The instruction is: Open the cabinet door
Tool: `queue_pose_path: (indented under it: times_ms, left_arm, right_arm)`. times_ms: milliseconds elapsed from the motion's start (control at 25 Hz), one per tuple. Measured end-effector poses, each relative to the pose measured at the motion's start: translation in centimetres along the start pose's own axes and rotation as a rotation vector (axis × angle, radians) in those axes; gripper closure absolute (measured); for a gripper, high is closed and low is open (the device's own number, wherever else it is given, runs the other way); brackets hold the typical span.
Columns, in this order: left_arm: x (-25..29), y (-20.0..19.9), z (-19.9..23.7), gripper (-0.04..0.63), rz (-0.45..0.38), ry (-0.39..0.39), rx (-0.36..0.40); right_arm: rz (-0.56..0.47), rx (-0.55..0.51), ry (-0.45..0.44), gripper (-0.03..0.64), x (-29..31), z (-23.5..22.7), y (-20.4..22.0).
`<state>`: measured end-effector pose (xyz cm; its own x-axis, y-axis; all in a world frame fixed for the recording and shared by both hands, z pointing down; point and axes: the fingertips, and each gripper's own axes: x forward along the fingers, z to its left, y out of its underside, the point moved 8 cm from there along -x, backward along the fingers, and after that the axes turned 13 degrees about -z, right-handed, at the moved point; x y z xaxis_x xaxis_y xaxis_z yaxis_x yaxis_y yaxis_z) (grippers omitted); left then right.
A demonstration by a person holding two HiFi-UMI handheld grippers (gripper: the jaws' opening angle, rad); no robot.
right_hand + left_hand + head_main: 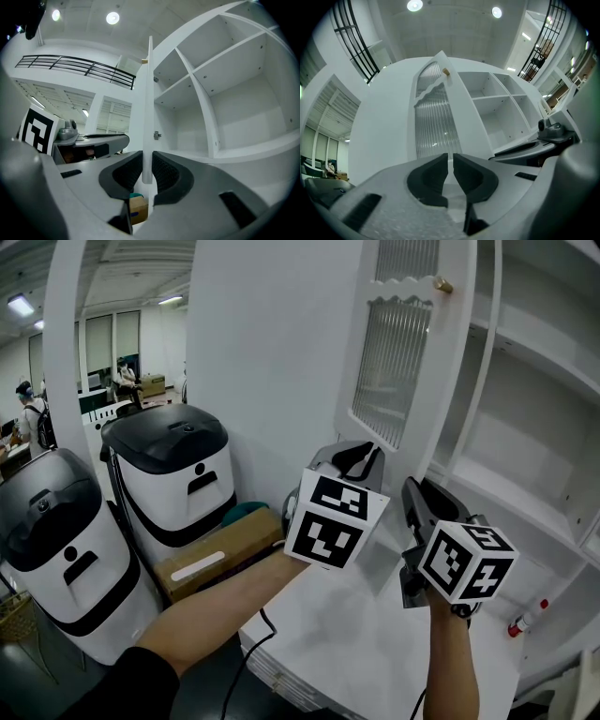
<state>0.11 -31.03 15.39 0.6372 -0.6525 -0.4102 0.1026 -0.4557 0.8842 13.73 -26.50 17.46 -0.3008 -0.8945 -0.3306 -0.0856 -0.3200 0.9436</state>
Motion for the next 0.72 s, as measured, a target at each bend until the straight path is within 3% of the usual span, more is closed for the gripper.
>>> queue_pose_path:
  times_ms: [720]
  left_arm:
    - [-3.4, 0.3, 2.6, 0.569, 0.026, -0.002, -0.023]
  right_arm:
    - [0.0, -0.015, -0.009, 0.549, 0.3, 5.0, 0.0]
